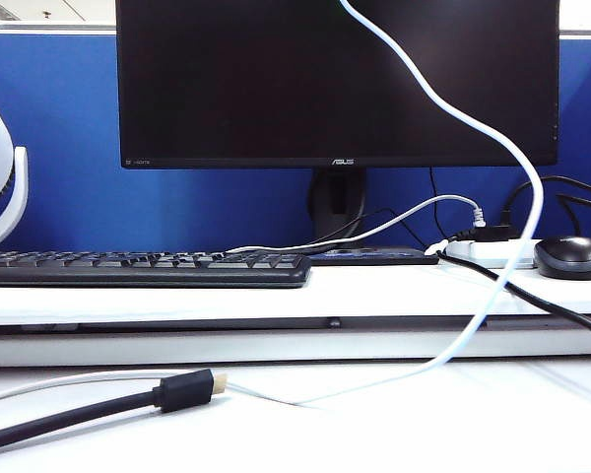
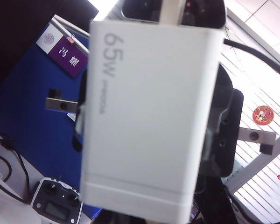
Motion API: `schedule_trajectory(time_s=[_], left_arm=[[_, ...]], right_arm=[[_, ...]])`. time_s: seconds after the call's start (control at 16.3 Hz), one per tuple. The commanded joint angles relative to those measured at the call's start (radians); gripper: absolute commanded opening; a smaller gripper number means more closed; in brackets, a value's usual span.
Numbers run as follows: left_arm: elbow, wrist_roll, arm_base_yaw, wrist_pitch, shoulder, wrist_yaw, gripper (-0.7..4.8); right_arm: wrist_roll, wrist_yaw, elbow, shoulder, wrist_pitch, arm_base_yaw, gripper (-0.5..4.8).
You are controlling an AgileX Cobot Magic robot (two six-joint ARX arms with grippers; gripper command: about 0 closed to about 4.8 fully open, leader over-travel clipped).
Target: Pick up the Type-C charging cable and the charging base, insert one end of the Type-C charger into the corresponding slot on the base, and finally place the plugged-in charger back on the table.
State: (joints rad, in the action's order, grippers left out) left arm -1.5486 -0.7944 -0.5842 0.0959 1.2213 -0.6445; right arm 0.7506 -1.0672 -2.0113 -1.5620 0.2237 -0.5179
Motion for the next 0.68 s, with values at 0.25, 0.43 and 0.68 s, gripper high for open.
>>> schedule_trajectory(time_s=[0.25, 0.43, 0.68], left_arm=[[-0.016, 0.001, 0.006, -0.109, -0.007, 0.057, -0.05], [-0.016, 0.000, 0.006, -0.109, -0.007, 0.057, -0.05], [-0.016, 0.002, 0.006, -0.124, -0.007, 0.026, 0.83]], right_arm=[[-0.004, -0.058, 0.004, 0.021, 0.200, -0.010, -0.05], [-0.040, -0.059, 0.004, 0.031, 0.198, -0.010, -0.05], [-0.041, -0.057, 0.004, 0.034, 0.199, -0.010, -0.05]])
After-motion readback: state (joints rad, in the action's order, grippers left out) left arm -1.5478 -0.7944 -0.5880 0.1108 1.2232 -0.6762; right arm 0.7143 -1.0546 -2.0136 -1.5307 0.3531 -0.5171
